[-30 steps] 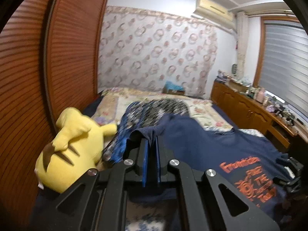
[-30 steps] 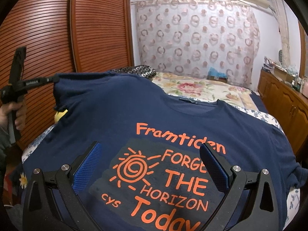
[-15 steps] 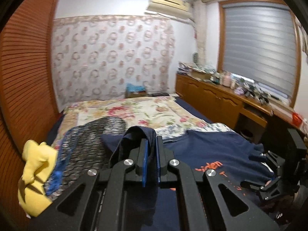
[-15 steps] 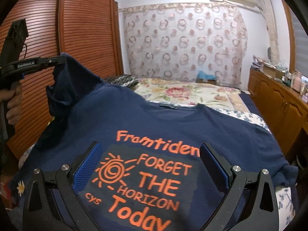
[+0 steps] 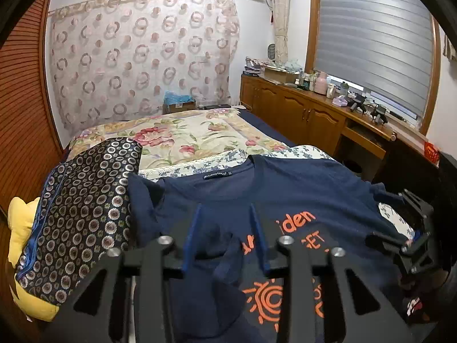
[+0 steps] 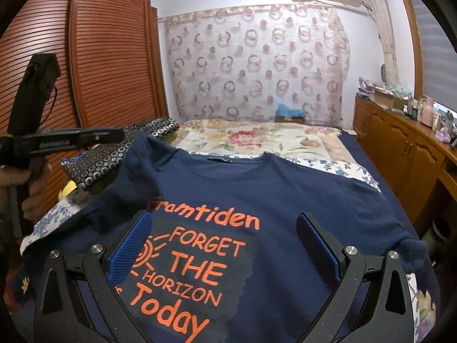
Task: Fold small clothes
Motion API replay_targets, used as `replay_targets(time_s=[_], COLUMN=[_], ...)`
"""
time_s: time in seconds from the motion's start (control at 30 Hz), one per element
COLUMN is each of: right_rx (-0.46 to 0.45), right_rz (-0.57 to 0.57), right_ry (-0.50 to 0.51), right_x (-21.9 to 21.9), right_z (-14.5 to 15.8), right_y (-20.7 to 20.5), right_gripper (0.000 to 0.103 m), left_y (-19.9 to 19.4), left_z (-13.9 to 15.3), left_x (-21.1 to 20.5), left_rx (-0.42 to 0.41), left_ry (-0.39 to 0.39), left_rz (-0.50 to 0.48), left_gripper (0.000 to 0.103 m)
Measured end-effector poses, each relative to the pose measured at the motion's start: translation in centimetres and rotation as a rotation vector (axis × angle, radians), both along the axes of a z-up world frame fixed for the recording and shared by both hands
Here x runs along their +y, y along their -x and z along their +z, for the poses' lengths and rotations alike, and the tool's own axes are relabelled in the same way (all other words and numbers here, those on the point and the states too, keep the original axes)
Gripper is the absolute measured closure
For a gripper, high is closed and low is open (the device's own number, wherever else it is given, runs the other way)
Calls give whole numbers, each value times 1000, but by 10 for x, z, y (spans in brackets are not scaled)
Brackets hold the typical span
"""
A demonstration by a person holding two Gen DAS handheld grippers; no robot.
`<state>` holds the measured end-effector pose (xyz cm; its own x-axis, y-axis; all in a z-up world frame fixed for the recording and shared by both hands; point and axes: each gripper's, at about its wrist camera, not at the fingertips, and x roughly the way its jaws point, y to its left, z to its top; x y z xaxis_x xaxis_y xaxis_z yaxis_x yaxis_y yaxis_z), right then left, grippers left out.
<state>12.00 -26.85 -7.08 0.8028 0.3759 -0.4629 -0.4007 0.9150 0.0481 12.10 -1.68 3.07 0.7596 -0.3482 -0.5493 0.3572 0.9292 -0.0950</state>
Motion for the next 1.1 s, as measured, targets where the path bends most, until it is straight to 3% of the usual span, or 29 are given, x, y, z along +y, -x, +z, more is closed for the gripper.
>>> replay_targets(time_s=[0.2,0.37,0.57,0.73,1.07,1.1], right_rx=[-4,21,85,160,280,292], right_rz=[40,144,316,389,446,450], right_ry=[22,51,111,144,220,221], right_x=[10,32,79,116,163,163], right_z=[2,5,3,-11,-51,-54], right_y=[-6,-22,-49,-84,-138,-141], right_gripper=[0,7,24,41,43,47], left_y=[18,31,39,44,50,51], left_z=[-1,-8,-19,-28,-39,-41], left_x=[25,55,83,95,95,94], left_rx=[-12,-22,-20,-11,6,8], left_ry=[27,14,24,27,26,26], left_rz=[35,105,168,196,202,201], left_gripper=[49,48,48,48,48,48])
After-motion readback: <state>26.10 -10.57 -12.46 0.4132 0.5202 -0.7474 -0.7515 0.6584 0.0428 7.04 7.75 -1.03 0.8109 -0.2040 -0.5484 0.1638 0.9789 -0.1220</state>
